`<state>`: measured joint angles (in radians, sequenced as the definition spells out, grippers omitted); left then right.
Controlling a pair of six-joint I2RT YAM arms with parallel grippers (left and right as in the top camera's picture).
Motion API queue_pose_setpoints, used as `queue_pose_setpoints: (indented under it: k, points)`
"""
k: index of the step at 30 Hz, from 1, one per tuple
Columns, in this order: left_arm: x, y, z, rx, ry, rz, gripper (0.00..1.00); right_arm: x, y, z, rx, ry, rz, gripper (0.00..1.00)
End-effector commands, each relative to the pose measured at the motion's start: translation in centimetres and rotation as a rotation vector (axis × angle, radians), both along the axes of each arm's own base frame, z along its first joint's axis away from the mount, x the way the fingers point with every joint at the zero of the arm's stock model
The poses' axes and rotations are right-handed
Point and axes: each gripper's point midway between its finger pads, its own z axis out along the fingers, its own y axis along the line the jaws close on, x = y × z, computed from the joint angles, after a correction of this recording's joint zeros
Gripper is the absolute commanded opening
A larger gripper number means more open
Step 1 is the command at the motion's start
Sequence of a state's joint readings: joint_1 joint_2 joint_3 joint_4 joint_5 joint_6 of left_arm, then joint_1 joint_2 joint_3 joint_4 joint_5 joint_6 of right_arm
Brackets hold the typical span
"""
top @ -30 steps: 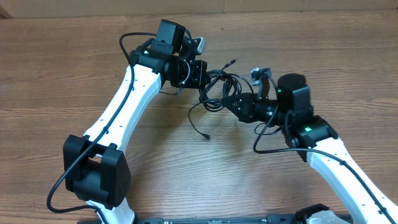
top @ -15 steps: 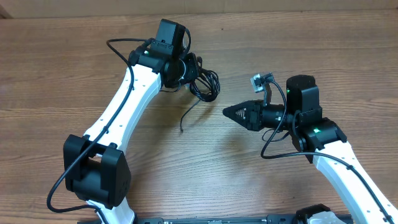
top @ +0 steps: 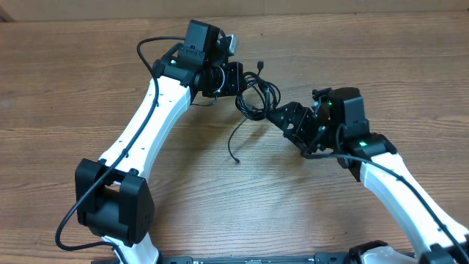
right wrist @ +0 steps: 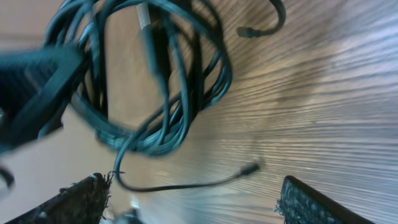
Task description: Untangle cables
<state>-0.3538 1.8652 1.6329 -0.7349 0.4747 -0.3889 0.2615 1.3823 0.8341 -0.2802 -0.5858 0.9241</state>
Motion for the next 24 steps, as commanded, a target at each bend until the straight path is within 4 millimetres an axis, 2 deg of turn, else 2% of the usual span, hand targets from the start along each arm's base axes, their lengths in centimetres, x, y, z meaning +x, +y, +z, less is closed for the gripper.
queue_pose_setpoints:
  k: [1, 4, 7, 11, 14, 18, 19, 20, 24]
  points:
    - [-0.9, -1.4, 1.8, -0.061, -0.044, -0.096, 0.04, 1.1, 0.7, 0.5, 0.121, 0.117, -0.090, 0.80]
    - [-1.4, -1.9, 2.1, -0.097, -0.028, -0.123, 0.04, 2.2, 1.0, 0.7, 0.164, 0.120, -0.121, 0.68]
    - [-2.0, -2.3, 2.4, -0.133, 0.001, -0.136, 0.04, 2.6, 1.2, 0.5, 0.202, 0.161, -0.156, 0.64]
    - [-2.2, -2.6, 2.6, -0.172, 0.063, -0.092, 0.04, 2.5, 1.4, 0.0, 0.213, 0.206, -0.176, 0.64]
    - [-2.2, -2.6, 2.6, -0.174, 0.062, -0.091, 0.04, 2.5, 1.4, 0.0, 0.210, 0.204, -0.177, 0.58]
    - [-2.4, -2.5, 2.4, -0.168, 0.076, -0.089, 0.04, 3.1, 1.2, 0.3, 0.209, 0.174, -0.190, 0.23]
    - [-2.6, -2.4, 2.2, -0.161, 0.088, -0.086, 0.04, 3.3, 1.3, 0.6, 0.216, 0.154, -0.188, 0.11]
    - [-2.8, -2.3, 2.1, -0.156, 0.096, -0.084, 0.04, 3.6, 1.4, 1.0, 0.221, 0.126, -0.178, 0.05]
    - [-2.6, -1.4, 1.2, -0.097, 0.105, -0.044, 0.04, 4.2, 2.6, 3.9, 0.231, -0.098, -0.029, 0.04]
